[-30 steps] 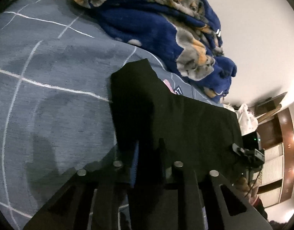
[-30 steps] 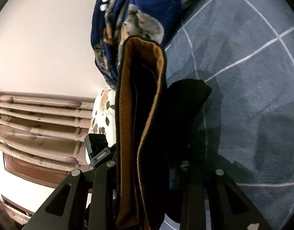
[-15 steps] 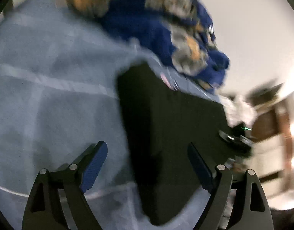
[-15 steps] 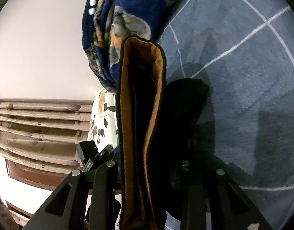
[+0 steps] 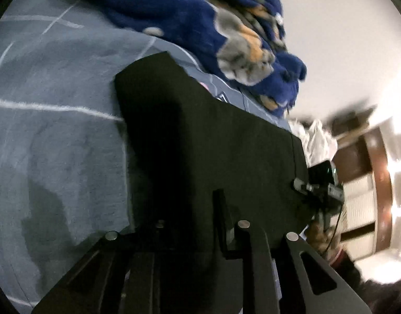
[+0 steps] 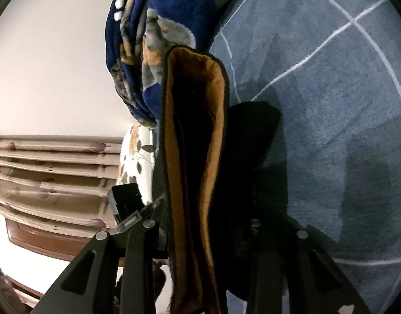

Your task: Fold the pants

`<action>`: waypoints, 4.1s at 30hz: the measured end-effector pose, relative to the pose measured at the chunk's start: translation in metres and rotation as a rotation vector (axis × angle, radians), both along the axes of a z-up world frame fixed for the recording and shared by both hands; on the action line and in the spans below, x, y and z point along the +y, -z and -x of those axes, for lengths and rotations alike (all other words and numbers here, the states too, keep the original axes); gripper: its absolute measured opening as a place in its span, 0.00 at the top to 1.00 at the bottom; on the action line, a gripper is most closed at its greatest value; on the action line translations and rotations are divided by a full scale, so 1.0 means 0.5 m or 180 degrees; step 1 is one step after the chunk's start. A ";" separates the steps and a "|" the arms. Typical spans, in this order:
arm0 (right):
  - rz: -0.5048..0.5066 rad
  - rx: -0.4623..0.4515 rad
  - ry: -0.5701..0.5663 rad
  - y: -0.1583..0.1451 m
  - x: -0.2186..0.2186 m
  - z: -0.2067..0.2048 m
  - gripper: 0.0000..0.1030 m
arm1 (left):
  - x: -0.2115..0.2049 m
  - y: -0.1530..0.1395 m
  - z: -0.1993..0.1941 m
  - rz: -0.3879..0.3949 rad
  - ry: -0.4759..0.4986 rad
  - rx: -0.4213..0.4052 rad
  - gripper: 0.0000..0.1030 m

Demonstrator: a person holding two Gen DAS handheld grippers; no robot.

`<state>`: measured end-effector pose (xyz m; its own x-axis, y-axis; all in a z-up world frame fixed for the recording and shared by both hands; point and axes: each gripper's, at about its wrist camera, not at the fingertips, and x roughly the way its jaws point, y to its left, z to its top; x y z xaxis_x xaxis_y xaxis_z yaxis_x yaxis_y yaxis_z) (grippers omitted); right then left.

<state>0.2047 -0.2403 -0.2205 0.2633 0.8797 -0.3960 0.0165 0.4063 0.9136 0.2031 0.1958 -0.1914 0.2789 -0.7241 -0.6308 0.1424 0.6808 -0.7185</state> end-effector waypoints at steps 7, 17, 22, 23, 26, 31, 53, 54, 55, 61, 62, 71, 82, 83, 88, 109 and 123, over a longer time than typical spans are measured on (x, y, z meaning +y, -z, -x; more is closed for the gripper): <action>0.0124 -0.0203 -0.0062 -0.024 0.016 -0.001 0.70 | -0.046 -0.092 0.022 -0.0506 0.0030 -0.0510 0.86; 0.0041 -0.0365 -0.0113 -0.054 0.051 -0.035 0.72 | -0.078 -0.175 0.006 -0.1015 -0.0085 -0.0986 0.92; 0.0035 -0.0400 -0.0124 -0.062 0.063 -0.063 0.72 | -0.077 -0.180 -0.005 -0.1176 -0.0160 -0.1071 0.92; 0.0046 -0.0417 -0.0132 -0.065 0.067 -0.070 0.72 | -0.078 -0.180 -0.007 -0.1204 -0.0165 -0.1084 0.92; 0.0049 -0.0449 -0.0155 -0.070 0.075 -0.090 0.72 | -0.077 -0.185 -0.020 -0.1296 -0.0203 -0.1135 0.92; 0.0032 -0.0498 -0.0154 -0.071 0.075 -0.105 0.72 | -0.077 -0.193 -0.034 -0.1431 -0.0253 -0.1244 0.92; 0.0979 -0.0630 -0.0234 -0.054 0.094 -0.130 0.68 | -0.044 -0.084 -0.045 -0.2173 -0.0813 -0.1029 0.26; 0.1042 -0.0631 -0.0223 -0.052 0.096 -0.131 0.67 | -0.038 -0.079 -0.045 -0.2179 -0.0849 -0.0970 0.19; 0.1113 -0.0663 -0.0217 -0.052 0.097 -0.130 0.66 | -0.031 -0.072 -0.048 -0.2160 -0.0875 -0.0919 0.17; 0.1692 -0.0993 -0.0166 -0.075 0.135 -0.118 0.52 | -0.013 -0.061 -0.043 -0.2350 -0.1070 -0.0815 0.09; 0.1880 -0.1051 -0.0110 -0.085 0.138 -0.114 0.43 | -0.009 -0.071 -0.034 -0.2406 -0.1170 -0.0844 0.09; 0.2051 -0.1708 0.0515 -0.231 0.110 0.015 0.41 | 0.028 -0.203 0.064 -0.2448 -0.1789 -0.1144 0.09; 0.2549 -0.2488 0.0656 -0.333 0.213 0.260 0.14 | -0.097 -0.357 0.222 -0.2466 -0.1887 -0.1935 0.00; 0.2571 -0.2557 0.0670 -0.344 0.216 0.282 0.14 | -0.105 -0.368 0.234 -0.2484 -0.1872 -0.1956 0.00; 0.2586 -0.2683 0.0773 -0.382 0.213 0.341 0.07 | -0.143 -0.420 0.290 -0.2641 -0.1844 -0.2207 0.00; 0.2657 -0.2672 0.0875 -0.422 0.206 0.393 0.04 | -0.178 -0.475 0.345 -0.2342 -0.1656 -0.2279 0.00; 0.2732 -0.2518 0.0774 -0.394 0.213 0.382 0.03 | -0.179 -0.405 0.325 -0.2312 -0.1460 -0.2042 0.00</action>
